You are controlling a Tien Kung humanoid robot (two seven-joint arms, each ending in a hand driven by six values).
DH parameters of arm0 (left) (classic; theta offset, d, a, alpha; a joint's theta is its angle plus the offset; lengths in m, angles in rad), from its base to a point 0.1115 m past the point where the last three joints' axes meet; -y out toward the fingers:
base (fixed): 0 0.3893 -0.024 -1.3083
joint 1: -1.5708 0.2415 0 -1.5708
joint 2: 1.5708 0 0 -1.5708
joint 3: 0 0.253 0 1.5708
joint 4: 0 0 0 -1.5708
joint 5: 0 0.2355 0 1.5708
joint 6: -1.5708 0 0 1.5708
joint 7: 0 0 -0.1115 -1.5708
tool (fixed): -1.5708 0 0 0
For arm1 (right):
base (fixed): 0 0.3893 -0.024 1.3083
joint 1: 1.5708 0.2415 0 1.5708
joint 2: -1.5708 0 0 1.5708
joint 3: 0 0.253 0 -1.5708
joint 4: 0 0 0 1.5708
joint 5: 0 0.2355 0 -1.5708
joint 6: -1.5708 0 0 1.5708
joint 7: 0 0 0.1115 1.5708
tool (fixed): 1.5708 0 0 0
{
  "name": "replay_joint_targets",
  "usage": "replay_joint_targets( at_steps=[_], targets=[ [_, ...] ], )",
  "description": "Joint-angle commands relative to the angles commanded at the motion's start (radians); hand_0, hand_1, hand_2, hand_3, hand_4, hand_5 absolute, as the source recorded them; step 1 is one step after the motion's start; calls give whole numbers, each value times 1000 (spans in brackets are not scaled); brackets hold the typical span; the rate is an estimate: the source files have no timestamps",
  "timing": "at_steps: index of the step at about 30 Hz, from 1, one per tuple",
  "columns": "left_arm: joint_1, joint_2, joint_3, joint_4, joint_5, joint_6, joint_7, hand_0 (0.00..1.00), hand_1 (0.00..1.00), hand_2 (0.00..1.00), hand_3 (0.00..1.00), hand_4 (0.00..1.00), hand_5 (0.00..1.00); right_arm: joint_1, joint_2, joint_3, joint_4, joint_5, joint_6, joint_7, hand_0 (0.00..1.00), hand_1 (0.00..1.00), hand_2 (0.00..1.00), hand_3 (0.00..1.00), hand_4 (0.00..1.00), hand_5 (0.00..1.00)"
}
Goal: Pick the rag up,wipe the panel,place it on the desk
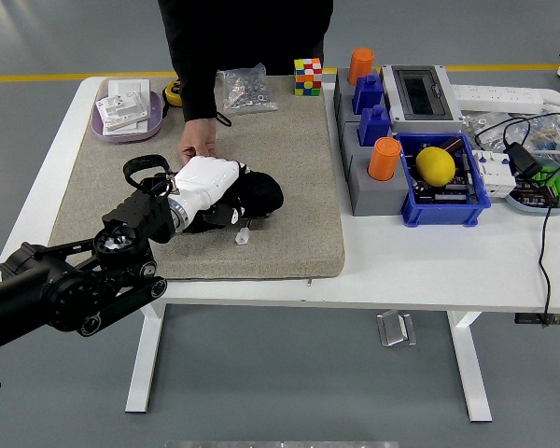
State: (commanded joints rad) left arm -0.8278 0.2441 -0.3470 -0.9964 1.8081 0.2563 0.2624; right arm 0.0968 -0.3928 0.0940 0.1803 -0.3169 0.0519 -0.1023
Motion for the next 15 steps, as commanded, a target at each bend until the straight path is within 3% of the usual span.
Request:
replay_joint_targets(
  at_steps=[15],
  targets=[
    [10,46,-16,21,9,4,-1,230,174,476,388,368,2,-7,4,104,0,-92,3,-18,723,597,673,582,998,431]
  ],
)
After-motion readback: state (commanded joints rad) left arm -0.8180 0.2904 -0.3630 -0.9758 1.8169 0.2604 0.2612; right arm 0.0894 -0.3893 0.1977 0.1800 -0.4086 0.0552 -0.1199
